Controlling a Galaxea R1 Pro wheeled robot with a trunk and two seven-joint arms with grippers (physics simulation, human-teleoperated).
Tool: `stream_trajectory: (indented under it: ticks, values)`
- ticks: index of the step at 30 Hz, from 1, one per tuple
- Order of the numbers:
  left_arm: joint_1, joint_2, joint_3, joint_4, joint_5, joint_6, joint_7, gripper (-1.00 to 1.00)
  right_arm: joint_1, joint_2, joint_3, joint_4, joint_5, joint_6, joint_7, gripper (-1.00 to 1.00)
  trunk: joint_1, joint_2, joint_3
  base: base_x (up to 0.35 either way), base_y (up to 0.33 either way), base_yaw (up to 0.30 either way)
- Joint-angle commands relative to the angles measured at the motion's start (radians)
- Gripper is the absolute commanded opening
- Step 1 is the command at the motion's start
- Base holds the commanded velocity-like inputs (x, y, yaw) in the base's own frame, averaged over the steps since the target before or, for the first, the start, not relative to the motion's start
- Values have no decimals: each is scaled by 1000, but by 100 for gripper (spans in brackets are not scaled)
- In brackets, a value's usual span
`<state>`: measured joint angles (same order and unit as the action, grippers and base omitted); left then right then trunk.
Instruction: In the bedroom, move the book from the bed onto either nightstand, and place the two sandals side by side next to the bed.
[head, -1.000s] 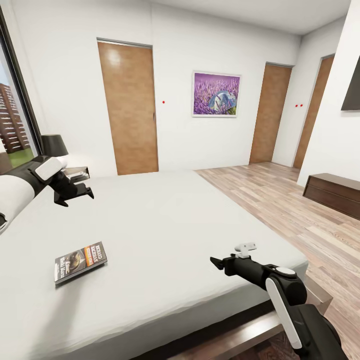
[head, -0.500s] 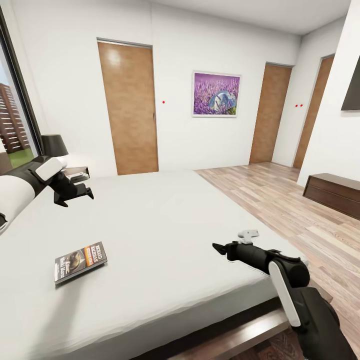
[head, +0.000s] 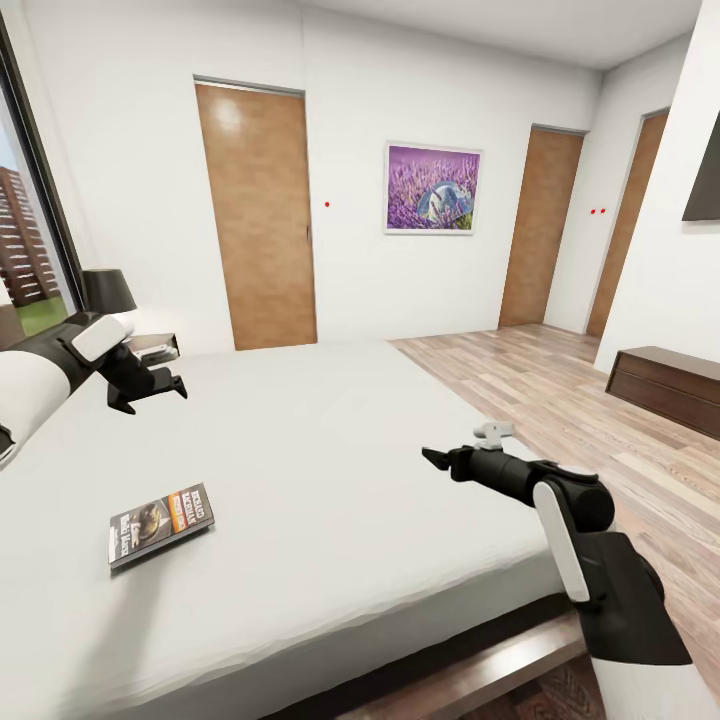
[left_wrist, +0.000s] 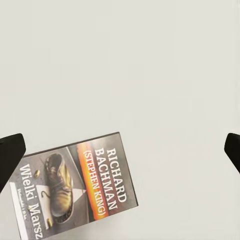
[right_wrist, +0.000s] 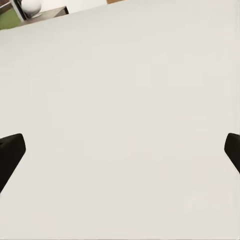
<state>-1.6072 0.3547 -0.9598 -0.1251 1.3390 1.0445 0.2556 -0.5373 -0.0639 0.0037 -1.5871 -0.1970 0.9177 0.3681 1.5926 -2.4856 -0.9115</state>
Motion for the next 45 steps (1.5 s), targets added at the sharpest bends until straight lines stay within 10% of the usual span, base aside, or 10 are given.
stream_trajectory:
  ticks: [1,28,45]
  values:
    - [0,0,-5,-3,10,3,8,100,-6,-1,0,-1,-2,5,1,100,0,0,-1,0,0,0]
    - [12,-18,-5,-5,9,3,8,100,-6,7,7,-1,-10,-39,4,100,0,0,-1,0,0,0]
    - [69,-25,-6,-4,7,3,8,100,-9,69,7,-1,-12,-55,1,100,0,0,-1,0,0,0]
